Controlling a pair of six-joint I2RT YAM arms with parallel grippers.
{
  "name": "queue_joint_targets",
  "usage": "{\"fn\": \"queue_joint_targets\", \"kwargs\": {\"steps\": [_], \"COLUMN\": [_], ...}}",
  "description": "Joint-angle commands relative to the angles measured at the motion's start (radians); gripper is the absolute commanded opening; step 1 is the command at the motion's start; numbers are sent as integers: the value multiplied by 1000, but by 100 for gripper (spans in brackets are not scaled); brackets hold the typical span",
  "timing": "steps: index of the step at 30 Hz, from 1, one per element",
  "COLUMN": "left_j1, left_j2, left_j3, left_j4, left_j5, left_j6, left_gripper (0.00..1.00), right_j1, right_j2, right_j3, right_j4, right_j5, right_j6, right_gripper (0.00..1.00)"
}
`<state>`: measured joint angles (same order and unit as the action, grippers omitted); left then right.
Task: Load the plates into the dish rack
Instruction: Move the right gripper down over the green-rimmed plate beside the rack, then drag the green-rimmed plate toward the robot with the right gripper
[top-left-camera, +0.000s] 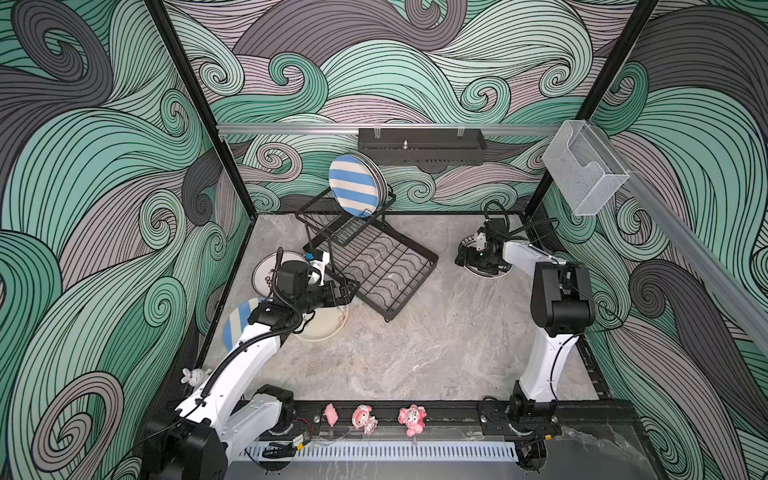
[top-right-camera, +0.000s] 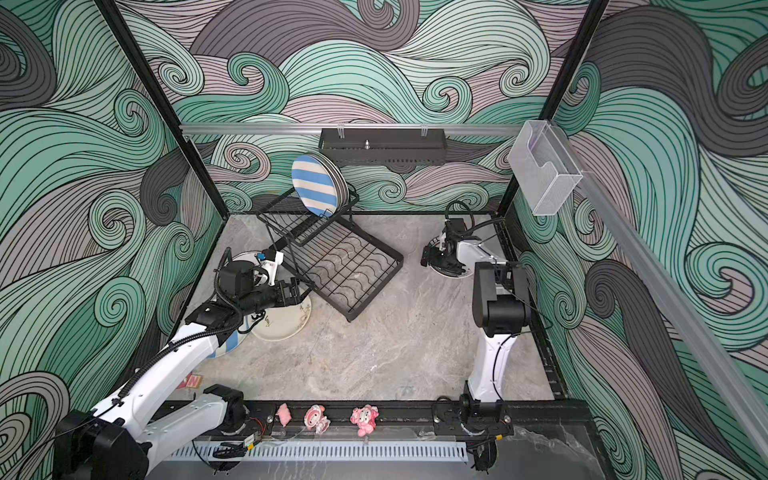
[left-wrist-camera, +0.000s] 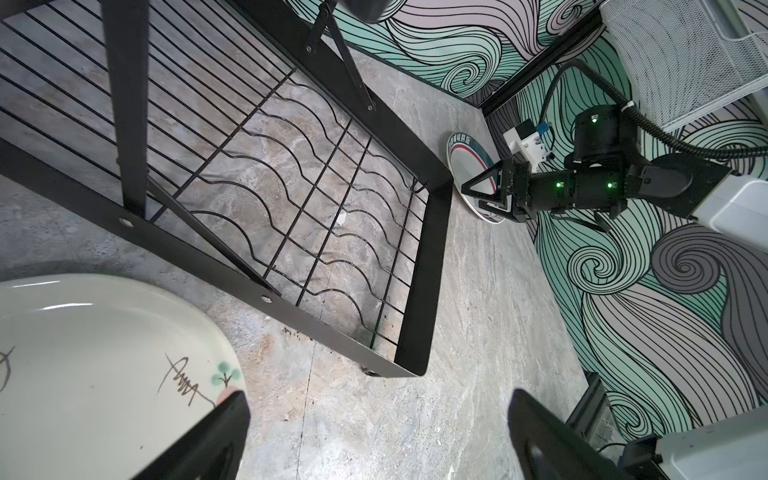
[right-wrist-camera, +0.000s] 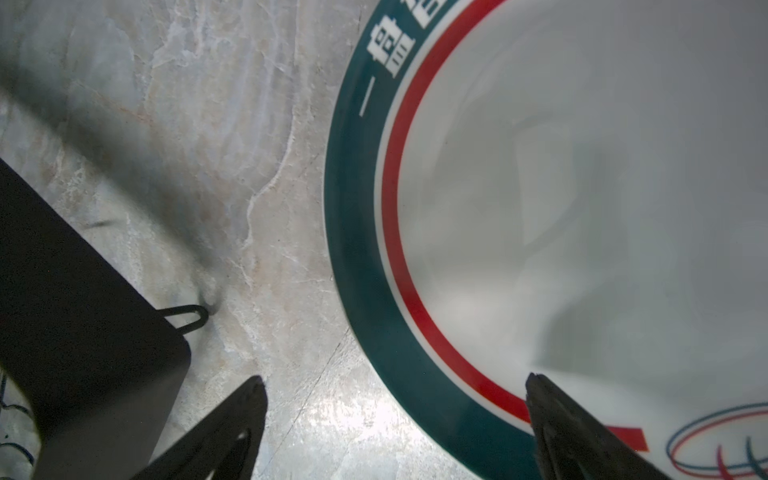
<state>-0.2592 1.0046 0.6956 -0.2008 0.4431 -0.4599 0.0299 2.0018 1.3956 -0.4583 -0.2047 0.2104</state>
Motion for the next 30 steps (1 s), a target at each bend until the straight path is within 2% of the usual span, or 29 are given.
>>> {"fn": "queue_joint_targets", "kwargs": {"steps": [1, 8, 18, 22, 30], "left_j1": [-7, -8, -9, -8, -16], "left_j2": [5, -2, -3, -7, -14], "left_j3": [-1, 12, 16, 13, 10], "left_j4": [16, -21, -15, -18, -26], "left_j5": [19, 7, 26, 29, 45], "left_j6": [10, 39, 19, 15, 13], "left_gripper": [99, 99, 99, 99, 98], "right_j1": [-5, -5, -3, 9, 59], "right_j2": [6, -18, -88, -128, -255], "right_j3": [-17, -57, -162, -231, -384], "right_j4": [-11, -9, 0, 24, 39], "right_j5": [-19, -57, -125, -165, -162], "right_j6": [11, 22, 52, 76, 86], "right_gripper": [97, 97, 97, 97, 97]}}
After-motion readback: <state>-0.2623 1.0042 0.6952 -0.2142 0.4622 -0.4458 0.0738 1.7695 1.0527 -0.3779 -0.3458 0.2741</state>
